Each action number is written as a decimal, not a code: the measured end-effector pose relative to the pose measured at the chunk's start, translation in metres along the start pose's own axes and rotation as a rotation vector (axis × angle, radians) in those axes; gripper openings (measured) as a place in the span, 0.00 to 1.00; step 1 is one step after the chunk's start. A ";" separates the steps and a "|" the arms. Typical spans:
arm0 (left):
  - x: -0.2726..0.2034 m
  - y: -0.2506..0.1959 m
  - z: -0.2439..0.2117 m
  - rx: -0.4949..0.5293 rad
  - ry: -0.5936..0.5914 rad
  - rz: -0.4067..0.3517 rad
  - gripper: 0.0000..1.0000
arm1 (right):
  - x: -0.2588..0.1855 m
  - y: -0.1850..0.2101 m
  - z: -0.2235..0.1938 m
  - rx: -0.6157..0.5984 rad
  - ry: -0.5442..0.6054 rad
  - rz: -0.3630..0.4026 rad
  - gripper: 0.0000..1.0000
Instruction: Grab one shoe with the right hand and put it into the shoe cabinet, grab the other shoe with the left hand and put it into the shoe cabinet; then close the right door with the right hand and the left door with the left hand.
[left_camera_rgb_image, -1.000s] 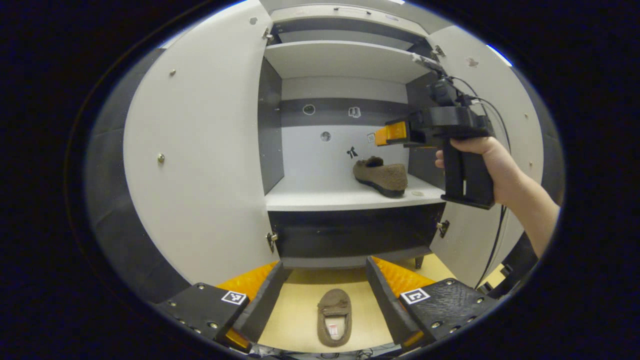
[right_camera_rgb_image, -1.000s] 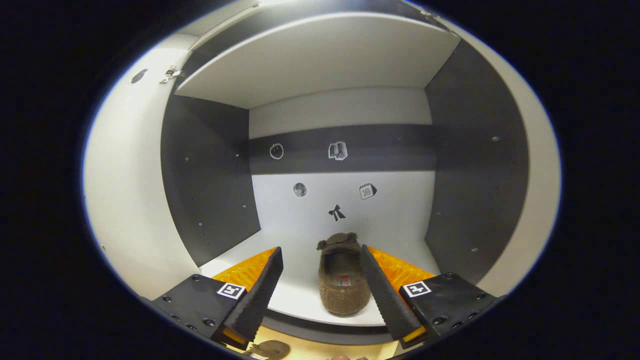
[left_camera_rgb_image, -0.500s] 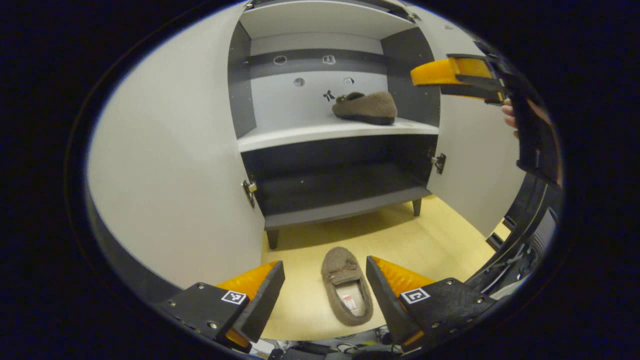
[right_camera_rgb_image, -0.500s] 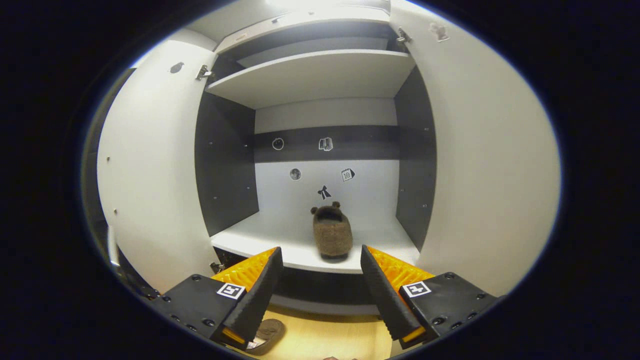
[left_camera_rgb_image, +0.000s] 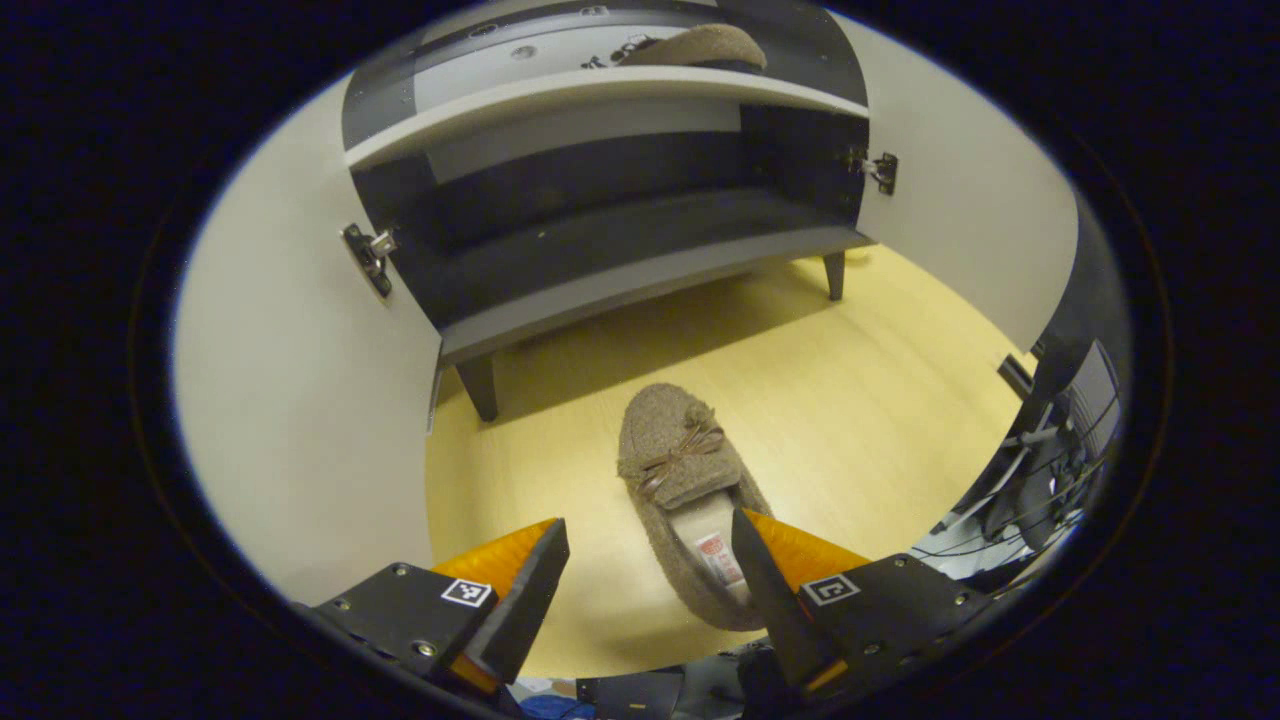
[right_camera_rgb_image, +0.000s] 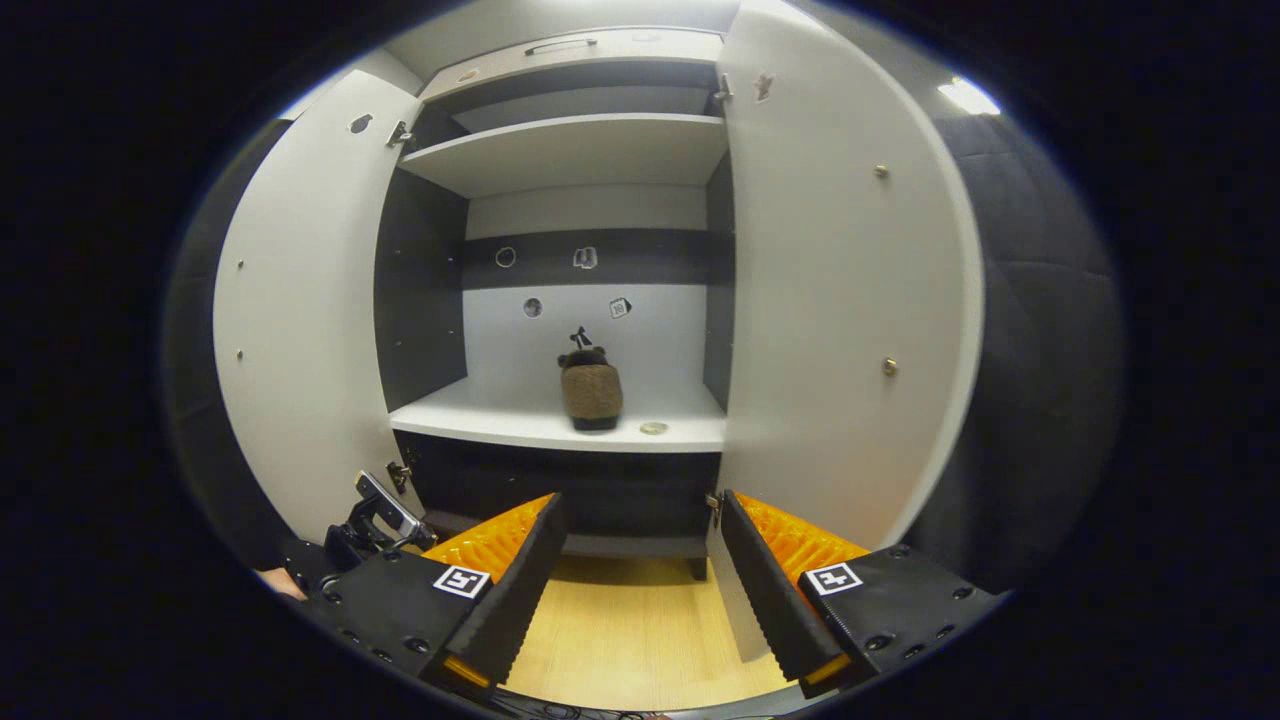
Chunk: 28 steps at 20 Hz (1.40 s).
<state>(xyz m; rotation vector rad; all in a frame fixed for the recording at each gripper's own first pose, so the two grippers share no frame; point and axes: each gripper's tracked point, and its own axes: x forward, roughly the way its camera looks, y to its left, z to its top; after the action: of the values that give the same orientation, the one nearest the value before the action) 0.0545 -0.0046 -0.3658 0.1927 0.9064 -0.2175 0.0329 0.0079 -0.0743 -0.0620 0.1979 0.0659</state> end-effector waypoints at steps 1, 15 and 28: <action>0.008 0.001 -0.003 0.007 0.015 0.002 1.00 | -0.010 -0.009 -0.005 -0.001 0.008 -0.023 0.99; 0.071 -0.003 -0.006 -0.137 0.108 -0.075 0.58 | -0.100 -0.170 -0.030 0.010 0.010 -0.465 0.97; 0.076 0.000 -0.010 -0.211 0.124 0.075 0.07 | -0.033 -0.258 -0.004 -0.011 -0.088 -0.480 1.00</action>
<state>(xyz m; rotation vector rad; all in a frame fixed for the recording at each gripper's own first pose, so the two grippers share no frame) 0.0924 -0.0099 -0.4328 0.0443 1.0368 -0.0397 0.0188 -0.2517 -0.0578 -0.1161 0.0906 -0.4084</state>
